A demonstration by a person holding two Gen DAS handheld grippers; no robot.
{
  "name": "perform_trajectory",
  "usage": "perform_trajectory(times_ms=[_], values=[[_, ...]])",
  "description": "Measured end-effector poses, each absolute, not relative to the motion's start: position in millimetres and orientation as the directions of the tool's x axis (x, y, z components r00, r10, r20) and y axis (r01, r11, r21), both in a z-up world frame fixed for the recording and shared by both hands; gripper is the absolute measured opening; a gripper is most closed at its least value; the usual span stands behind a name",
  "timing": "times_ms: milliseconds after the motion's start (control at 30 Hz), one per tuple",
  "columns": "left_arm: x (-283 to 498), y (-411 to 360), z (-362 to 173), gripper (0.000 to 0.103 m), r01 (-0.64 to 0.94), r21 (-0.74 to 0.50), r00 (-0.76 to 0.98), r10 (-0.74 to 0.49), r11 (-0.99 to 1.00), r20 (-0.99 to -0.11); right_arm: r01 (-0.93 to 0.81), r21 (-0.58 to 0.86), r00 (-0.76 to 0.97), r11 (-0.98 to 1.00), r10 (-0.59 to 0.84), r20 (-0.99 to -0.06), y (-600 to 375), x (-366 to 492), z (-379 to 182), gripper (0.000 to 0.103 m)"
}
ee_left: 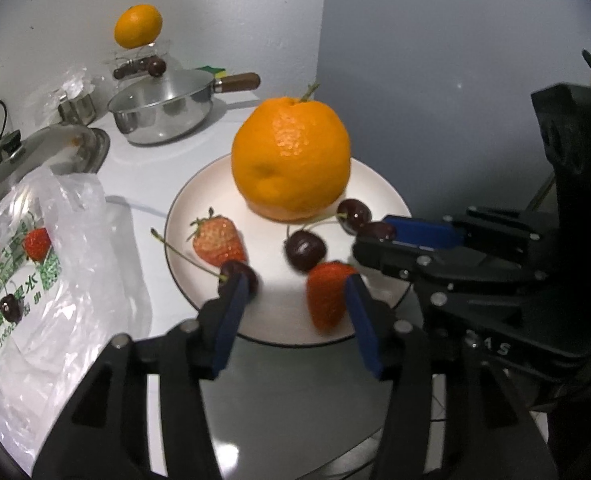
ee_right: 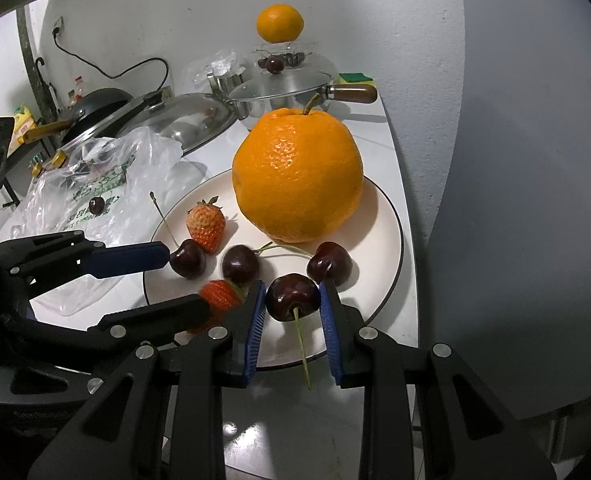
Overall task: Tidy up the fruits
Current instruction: 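Open the left gripper to drop the strawberry while the right gripper releases the cherry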
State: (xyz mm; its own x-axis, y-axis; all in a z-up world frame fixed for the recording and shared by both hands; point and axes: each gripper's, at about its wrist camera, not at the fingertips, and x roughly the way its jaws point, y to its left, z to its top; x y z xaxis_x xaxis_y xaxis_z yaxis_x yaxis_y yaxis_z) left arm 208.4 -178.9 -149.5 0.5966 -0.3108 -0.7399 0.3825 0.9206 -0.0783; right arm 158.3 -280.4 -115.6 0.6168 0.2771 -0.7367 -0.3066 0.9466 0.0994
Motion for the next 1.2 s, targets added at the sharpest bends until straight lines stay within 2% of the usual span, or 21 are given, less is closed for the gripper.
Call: perform_trajectory(times_ms=[733,800,867,1200], values=[[197,-173,-140,0.053,0.370,-0.070,0.618,-0.301,0.927,-0.726,-0.282,0.104,0.620,0.954,0.264,-0.739,-283,152,-110,0.030],[196,-172,-139,0.053,0.368,-0.069,0.621,-0.301,0.927,-0.724,-0.282,0.105,0.621,0.954,0.265,-0.737,-283,152,-109,0.031],[194,-171,-138,0.053,0.367,-0.069,0.623,-0.300,0.928,-0.723,-0.281,0.105,0.625,0.954,0.265,-0.735,-282,151,-107,0.039],[188,-170,-132,0.053,0.364,-0.066,0.636,-0.299,0.929,-0.711,-0.280,0.097,0.633,0.955,0.259,-0.730,-279,144,-101,0.039]])
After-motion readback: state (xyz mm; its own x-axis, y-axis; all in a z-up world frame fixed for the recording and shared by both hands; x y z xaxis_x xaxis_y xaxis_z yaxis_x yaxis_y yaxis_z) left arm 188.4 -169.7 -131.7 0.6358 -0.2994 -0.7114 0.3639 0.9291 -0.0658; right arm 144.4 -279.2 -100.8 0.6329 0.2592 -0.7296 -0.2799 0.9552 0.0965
